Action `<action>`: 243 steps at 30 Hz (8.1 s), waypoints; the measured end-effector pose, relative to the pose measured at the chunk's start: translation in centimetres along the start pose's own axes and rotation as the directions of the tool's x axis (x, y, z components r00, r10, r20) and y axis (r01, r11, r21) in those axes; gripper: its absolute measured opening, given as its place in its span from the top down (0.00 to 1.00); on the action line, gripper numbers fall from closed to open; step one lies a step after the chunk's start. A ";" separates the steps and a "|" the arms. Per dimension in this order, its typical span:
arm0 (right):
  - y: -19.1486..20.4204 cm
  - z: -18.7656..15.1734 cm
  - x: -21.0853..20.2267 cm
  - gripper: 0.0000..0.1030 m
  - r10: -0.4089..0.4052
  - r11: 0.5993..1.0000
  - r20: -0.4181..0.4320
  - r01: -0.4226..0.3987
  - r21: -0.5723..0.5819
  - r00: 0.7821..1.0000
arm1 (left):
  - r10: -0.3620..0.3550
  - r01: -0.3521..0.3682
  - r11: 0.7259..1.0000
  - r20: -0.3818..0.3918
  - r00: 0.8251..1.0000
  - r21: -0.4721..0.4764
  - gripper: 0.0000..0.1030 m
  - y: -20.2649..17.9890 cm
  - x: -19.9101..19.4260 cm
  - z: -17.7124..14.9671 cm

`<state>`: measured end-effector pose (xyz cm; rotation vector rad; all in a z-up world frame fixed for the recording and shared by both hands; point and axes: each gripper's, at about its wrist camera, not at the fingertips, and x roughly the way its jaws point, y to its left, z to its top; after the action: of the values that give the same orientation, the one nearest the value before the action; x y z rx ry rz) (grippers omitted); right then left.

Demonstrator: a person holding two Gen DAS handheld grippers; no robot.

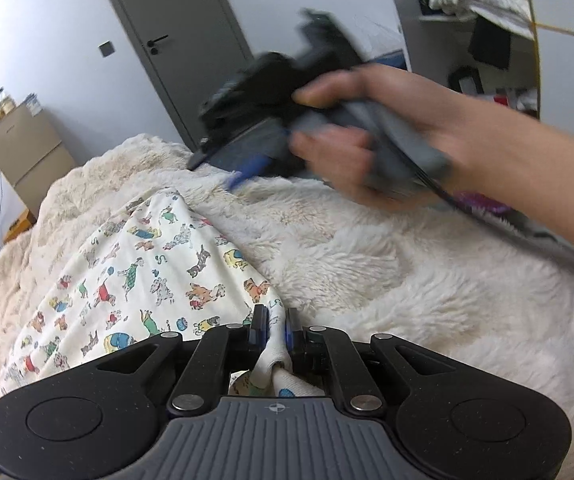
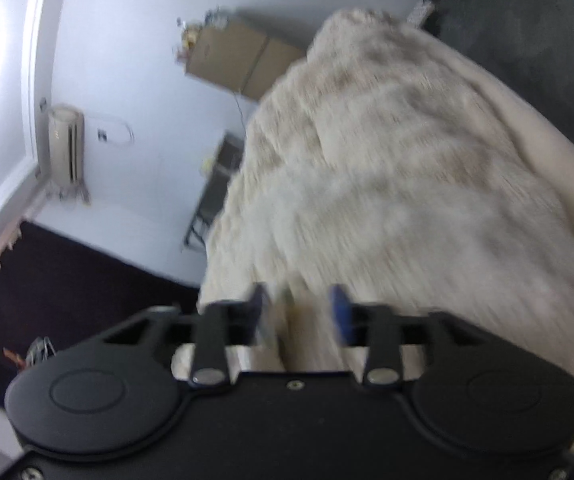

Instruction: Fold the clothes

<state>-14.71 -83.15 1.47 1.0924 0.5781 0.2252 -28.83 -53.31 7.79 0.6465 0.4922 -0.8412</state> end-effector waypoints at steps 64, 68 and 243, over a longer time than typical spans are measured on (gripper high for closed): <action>3.6 -9.2 0.5 0.95 0.154 0.986 -0.142 -0.161 -0.045 0.978 | 0.246 -0.148 0.759 0.069 0.967 -0.634 0.00 26.2 -8.7 -3.2; 4.9 -9.4 -0.5 0.96 0.135 0.985 -0.129 -0.148 -0.094 0.982 | 0.249 -0.140 0.749 0.080 0.965 -0.647 0.00 26.6 -8.9 -3.5; 30.8 -14.3 12.3 0.76 -0.161 0.817 -0.239 -0.007 -0.576 0.958 | -0.232 0.534 0.616 0.514 0.826 -0.579 0.00 35.8 -4.7 -12.4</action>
<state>-9.03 -52.65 19.95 0.4454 0.7443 0.4552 -4.58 -24.46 13.59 -0.3825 0.5468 -1.0757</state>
